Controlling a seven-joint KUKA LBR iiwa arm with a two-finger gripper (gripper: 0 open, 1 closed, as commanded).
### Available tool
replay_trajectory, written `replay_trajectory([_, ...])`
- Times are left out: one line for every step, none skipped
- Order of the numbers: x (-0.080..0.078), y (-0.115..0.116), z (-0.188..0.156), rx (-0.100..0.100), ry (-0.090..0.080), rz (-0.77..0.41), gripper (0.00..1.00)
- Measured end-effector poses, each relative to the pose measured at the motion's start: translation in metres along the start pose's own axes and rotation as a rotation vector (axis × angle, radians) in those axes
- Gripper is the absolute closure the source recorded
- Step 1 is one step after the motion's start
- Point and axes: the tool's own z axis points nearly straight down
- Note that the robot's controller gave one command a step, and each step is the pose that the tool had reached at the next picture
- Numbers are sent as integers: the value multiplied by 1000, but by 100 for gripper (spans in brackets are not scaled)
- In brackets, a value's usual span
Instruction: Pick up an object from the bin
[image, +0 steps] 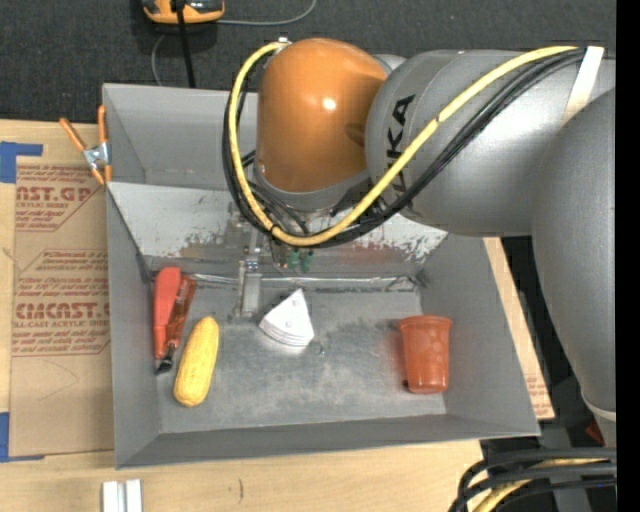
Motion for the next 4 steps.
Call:
replay_trajectory([36, -23, -18, 0, 10, -204, 0])
replay_trajectory([47, -47, 3, 0, -8, -361, 0])
replay_trajectory([57, -57, 44, 0, 5, -201, 0])
replay_trajectory([59, -63, 65, 0, -1, -348, 0])
